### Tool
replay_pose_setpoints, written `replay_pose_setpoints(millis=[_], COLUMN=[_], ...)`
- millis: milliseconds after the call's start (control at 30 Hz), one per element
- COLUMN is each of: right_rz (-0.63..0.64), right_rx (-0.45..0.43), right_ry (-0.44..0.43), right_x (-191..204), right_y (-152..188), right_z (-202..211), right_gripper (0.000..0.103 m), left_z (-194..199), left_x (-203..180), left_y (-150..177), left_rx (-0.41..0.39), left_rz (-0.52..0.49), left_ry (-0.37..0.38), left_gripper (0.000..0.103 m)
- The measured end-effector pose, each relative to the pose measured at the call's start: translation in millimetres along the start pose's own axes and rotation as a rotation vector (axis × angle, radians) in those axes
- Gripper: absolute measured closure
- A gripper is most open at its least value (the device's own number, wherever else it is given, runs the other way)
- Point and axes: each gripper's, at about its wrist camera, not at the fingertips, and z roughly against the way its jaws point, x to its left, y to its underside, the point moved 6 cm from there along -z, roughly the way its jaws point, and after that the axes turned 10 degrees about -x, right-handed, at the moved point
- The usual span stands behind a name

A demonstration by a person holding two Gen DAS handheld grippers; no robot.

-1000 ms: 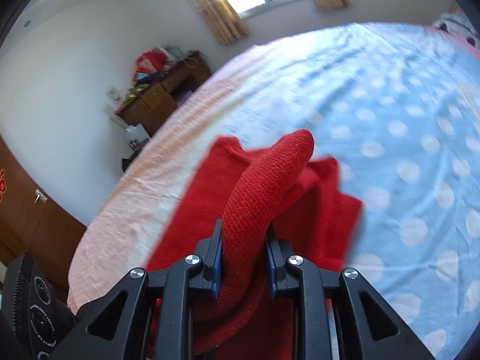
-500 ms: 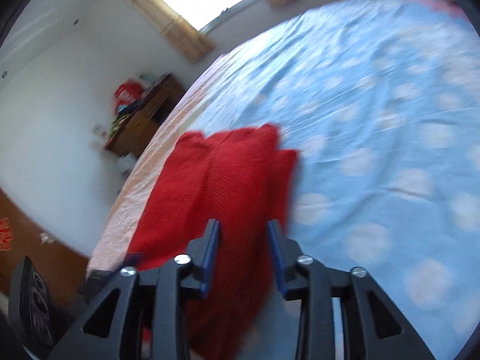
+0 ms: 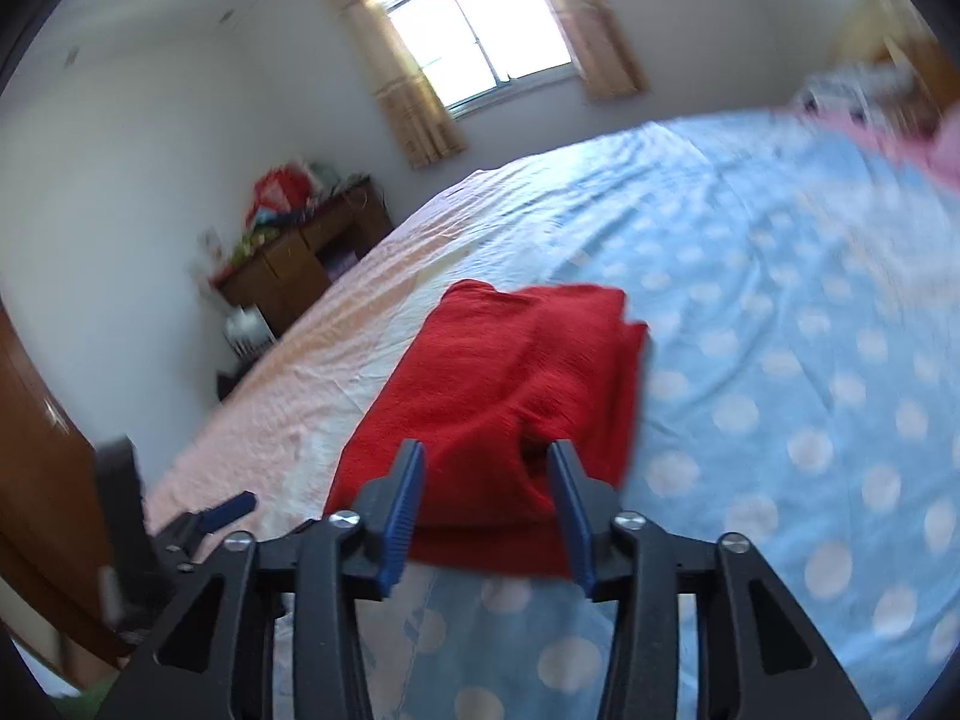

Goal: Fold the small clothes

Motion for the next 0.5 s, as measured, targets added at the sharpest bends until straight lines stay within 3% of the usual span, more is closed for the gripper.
replay_pose_setpoints(millis=[133, 167, 200, 233, 400, 500], right_rz=[0.086, 0.092, 0.095, 0.097, 0.085, 0.058], right_rx=[0.041, 0.067, 0.087, 0.113, 0.174, 0.143], right_ry=[0.074, 0.094, 0.106, 0.116, 0.168, 0.154], right_x=[4.4, 1.5, -1.1, -3.8, -16.9, -22.7], right_y=[7.3, 13.5, 19.6, 27.3, 65.0, 76.8], right_z=[-27.2, -34.4, -39.5, -44.0, -42.9, -29.1], right_gripper=[0.05, 0.055, 0.083, 0.098, 0.098, 0.098], left_z=[0.5, 1.2, 1.4, 2.2, 5.0, 4.9], left_x=[10.7, 12.3, 14.0, 15.4, 19.1, 20.8], left_y=[3.8, 4.4, 5.8, 6.8, 8.4, 7.9], left_rx=[0.031, 0.038, 0.044, 0.048, 0.052, 0.056], left_rz=[0.018, 0.014, 0.01, 0.005, -0.006, 0.006], left_ry=[-0.04, -0.048, -0.055, -0.063, -0.07, -0.064], left_gripper=[0.0, 0.0, 0.0, 0.0, 0.0, 0.0])
